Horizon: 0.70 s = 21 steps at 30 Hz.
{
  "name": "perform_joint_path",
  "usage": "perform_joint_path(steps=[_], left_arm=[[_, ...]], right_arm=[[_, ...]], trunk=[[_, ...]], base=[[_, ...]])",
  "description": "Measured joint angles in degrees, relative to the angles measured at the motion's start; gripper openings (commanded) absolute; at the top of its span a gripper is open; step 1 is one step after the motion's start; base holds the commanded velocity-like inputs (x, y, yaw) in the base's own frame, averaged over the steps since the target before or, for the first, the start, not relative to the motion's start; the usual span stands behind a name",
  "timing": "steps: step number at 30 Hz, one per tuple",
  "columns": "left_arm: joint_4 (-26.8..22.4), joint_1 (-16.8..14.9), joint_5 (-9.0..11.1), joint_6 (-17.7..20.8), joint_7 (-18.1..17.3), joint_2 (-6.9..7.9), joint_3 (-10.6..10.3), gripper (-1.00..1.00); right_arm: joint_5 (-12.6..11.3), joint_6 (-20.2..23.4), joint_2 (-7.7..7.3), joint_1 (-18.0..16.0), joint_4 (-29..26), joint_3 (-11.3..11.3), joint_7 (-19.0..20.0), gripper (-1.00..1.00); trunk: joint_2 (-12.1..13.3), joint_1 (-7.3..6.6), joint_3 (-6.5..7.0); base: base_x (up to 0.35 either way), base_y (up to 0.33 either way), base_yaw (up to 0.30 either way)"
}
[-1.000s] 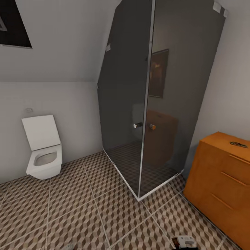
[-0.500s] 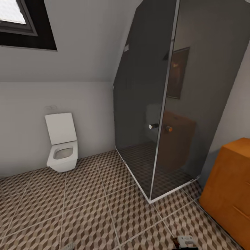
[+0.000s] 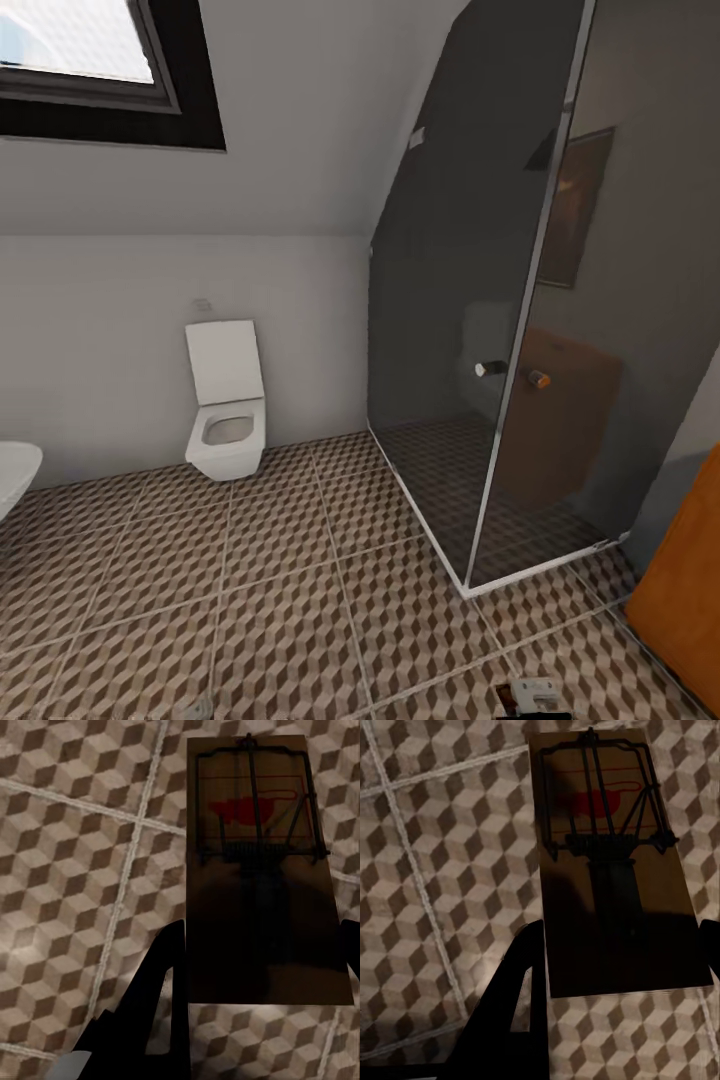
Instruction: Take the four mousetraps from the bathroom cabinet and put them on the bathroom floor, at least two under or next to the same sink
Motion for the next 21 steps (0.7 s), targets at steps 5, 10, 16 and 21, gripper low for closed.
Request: perform_joint_path(steps=[5, 10, 16, 21], left_arm=[[0.0, 0.0, 0.0, 0.0, 0.0, 0.0, 0.0, -1.0], [0.0, 0.0, 0.0, 0.0, 0.0, 0.0, 0.0, -1.0], [0.0, 0.0, 0.0, 0.0, 0.0, 0.0, 0.0, -1.0], [0.0, 0.0, 0.0, 0.1, 0.0, -0.07, 0.0, -1.0]], right_arm=[[0.0, 0.0, 0.01, 0.0, 0.0, 0.0, 0.0, -1.0], [0.0, 0.0, -0.03, 0.0, 0.0, 0.0, -0.1, -1.0], [0.0, 0.0, -0.02, 0.0, 0.0, 0.0, -0.1, -1.0], [0.0, 0.0, -0.02, 0.0, 0.0, 0.0, -0.1, -1.0]], trunk=[[0.0, 0.0, 0.0], [0.0, 0.0, 0.0], [0.0, 0.0, 0.0], [0.0, 0.0, 0.0]], base=[[0.0, 0.0, 0.27], [0.0, 0.0, 0.27], [0.0, 0.0, 0.27], [0.0, 0.0, 0.27]])
